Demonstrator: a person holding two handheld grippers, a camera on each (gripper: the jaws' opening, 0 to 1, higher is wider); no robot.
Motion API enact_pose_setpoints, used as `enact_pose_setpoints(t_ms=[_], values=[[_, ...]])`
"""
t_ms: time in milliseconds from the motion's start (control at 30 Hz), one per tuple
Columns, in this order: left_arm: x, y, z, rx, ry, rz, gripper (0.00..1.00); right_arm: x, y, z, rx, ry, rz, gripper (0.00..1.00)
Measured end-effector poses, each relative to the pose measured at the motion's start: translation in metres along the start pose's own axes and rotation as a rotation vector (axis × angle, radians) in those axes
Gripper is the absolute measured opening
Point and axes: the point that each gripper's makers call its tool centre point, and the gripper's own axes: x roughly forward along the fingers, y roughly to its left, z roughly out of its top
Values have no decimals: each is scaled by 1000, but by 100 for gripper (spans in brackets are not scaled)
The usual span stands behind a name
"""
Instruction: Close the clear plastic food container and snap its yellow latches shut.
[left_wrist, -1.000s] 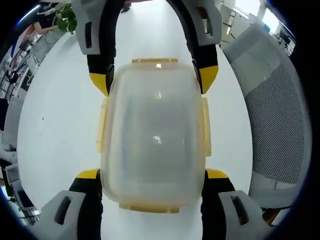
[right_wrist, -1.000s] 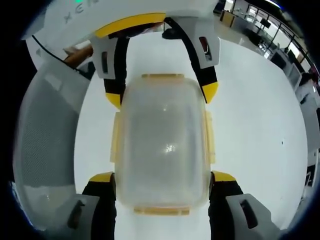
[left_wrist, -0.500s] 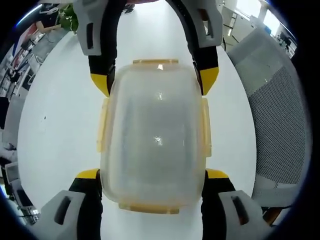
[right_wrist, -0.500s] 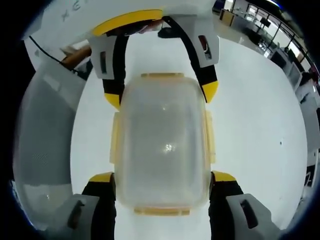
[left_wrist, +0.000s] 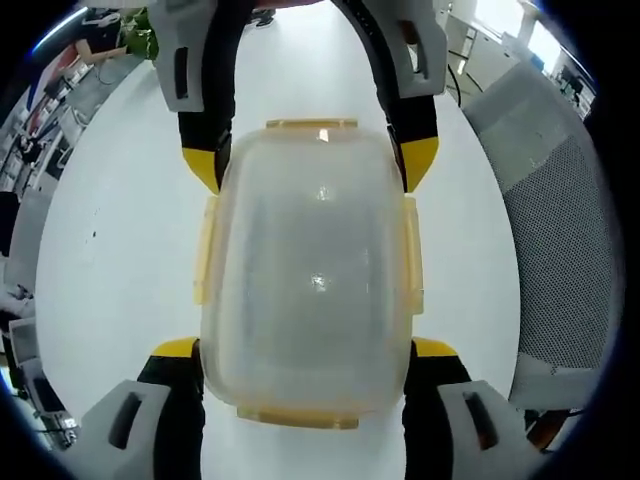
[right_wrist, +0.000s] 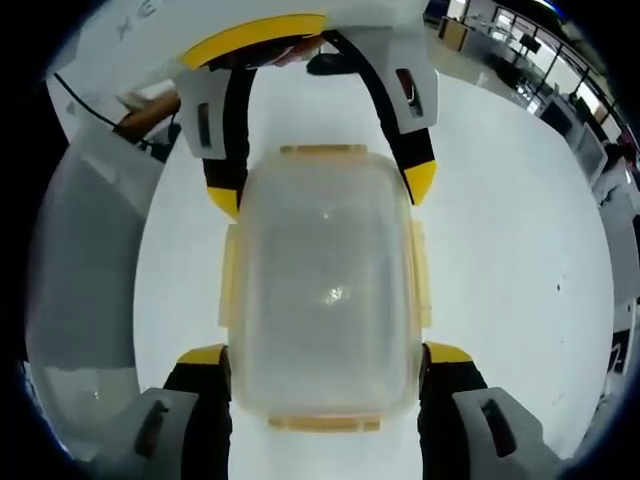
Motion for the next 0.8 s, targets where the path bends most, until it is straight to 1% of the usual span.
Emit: enact_pose_setpoints(t_ms=[567, 800], values=[[3, 18, 1, -11, -2, 8, 83, 1, -18, 0, 4, 1, -4, 77], [2, 20, 1, -18, -13, 10, 83, 1, -21, 0, 3, 3, -2, 78]])
